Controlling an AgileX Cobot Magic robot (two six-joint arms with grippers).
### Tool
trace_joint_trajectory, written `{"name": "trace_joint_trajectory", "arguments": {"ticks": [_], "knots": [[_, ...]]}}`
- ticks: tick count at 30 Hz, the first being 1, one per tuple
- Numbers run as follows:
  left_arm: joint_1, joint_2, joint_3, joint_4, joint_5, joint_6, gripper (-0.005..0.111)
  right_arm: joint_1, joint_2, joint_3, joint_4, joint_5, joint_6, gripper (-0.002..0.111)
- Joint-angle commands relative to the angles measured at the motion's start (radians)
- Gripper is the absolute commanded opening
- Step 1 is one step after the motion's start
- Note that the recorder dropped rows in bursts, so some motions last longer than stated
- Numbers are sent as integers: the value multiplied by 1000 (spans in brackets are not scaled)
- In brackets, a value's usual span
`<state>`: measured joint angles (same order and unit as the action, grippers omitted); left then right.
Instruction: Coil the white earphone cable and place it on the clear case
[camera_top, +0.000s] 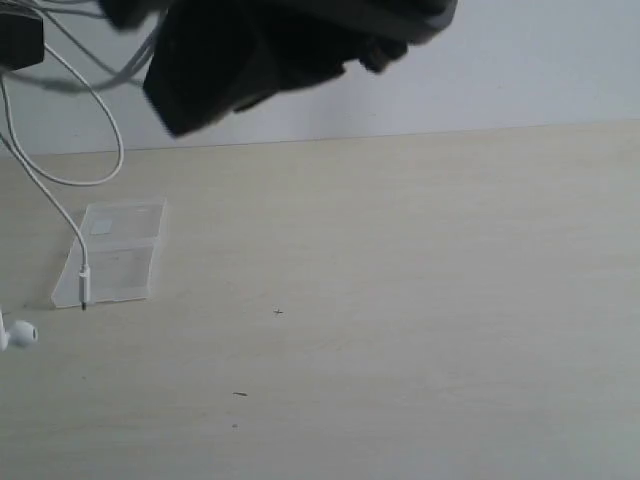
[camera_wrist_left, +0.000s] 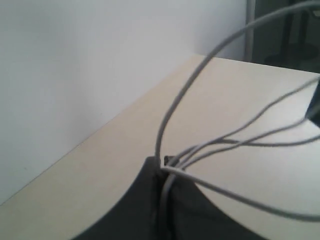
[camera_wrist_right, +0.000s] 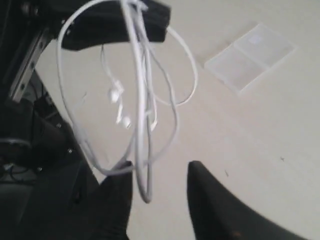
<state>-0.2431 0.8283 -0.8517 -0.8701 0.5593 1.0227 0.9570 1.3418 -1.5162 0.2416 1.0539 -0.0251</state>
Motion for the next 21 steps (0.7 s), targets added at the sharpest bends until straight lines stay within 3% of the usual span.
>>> {"name": "trace_joint_trajectory", "arguments": {"ticks": [1,7,14,18,21], "knots": [[2,-7,-8,12,-32,-8,0,-4,30,-7,15,68,-35,62],[2,-7,-29,127,-28,-8,0,-4,36,-7,6,64,-31,64],[2,-7,-36,537,41,-95,0,-4,31,-7,-86,69,52,57],[2,-7,-36,706,56,-138,0,-4,31,-5,-112,93,78,56],[2,-7,-36,810,70,-138,0,-4,16,46,-95,22,92,49]]}}
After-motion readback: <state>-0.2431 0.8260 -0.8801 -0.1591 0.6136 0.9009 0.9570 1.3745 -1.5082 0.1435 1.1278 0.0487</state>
